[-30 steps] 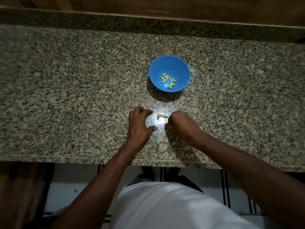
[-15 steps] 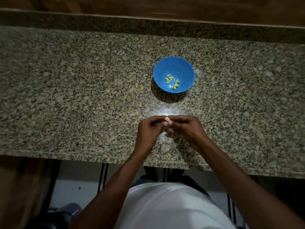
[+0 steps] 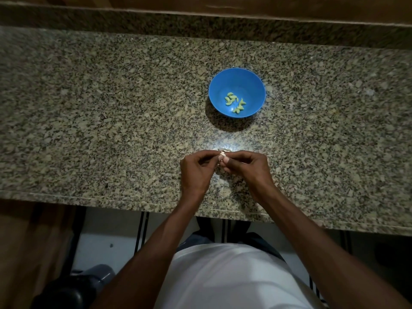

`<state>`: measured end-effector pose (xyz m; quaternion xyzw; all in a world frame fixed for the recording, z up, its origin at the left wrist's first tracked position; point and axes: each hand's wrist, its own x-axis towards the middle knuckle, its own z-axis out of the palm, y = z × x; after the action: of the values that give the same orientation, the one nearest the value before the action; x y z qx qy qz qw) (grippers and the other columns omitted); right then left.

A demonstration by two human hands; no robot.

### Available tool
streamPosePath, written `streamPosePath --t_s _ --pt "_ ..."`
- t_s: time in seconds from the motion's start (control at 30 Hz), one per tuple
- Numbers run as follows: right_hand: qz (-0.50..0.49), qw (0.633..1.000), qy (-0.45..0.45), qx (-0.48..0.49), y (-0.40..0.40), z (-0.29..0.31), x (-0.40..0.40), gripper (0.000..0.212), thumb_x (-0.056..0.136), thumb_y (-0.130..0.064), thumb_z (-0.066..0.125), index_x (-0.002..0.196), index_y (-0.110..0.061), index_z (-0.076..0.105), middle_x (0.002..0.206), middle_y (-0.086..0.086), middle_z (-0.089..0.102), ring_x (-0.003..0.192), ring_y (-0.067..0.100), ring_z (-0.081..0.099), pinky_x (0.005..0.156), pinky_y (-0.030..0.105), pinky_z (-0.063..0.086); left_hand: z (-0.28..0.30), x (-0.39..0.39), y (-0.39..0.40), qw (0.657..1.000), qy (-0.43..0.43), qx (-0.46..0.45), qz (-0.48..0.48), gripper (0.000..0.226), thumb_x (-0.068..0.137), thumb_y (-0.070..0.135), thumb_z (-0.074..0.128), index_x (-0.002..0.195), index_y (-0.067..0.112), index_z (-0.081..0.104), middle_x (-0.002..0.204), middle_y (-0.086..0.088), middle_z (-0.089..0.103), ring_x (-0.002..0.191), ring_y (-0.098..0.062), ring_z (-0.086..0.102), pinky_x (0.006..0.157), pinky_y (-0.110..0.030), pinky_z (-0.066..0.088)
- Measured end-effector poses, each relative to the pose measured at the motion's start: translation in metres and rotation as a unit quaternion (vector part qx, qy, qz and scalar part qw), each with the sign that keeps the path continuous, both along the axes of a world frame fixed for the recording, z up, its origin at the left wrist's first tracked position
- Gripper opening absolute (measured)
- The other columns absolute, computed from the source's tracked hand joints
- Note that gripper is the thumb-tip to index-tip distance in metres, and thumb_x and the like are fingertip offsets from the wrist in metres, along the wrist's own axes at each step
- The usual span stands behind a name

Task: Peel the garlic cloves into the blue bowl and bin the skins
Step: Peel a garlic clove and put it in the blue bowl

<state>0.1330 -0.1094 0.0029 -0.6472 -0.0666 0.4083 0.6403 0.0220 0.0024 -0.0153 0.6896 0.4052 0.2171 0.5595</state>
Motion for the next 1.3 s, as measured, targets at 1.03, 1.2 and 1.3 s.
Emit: streamPosePath --t_s 1.03,1.2,1.3 --pt "0.164 0.919 -0.329 -0.143 0.007 0.0 0.009 0.013 0.095 -0.007 0.071 0.098 -0.012 0.083 0.078 -0.003 0.079 0.068 0.008 0.076 0.07 0.039 0.066 0.012 0.002 0.045 0.895 0.106 0.297 -0.316 0.014 0.094 0.007 0.065 0.093 0.006 0.079 0.079 -0.004 0.072 0.068 -0.018 0.063 0.065 -0.04 0.057" --pt "0.189 0.887 -0.391 -0.157 0.009 0.002 0.006 0.016 0.095 -0.007 0.069 0.099 -0.013 0.083 0.082 -0.001 0.079 0.069 0.004 0.072 0.066 0.031 0.062 0.012 0.001 0.048 0.889 0.122 0.287 -0.335 0.016 0.096 0.012 0.06 0.09 0.007 0.074 0.076 0.001 0.065 0.065 -0.014 0.057 0.061 -0.034 0.053" --pt "0.164 0.917 -0.328 -0.159 0.012 0.003 0.006 0.008 0.094 -0.019 0.077 0.095 -0.013 0.082 0.076 -0.005 0.078 0.068 0.003 0.074 0.064 0.023 0.06 0.008 0.0 0.047 0.927 0.132 0.206 -0.284 0.013 0.1 0.018 0.064 0.096 0.011 0.073 0.076 0.005 0.067 0.063 -0.007 0.06 0.057 -0.026 0.049"
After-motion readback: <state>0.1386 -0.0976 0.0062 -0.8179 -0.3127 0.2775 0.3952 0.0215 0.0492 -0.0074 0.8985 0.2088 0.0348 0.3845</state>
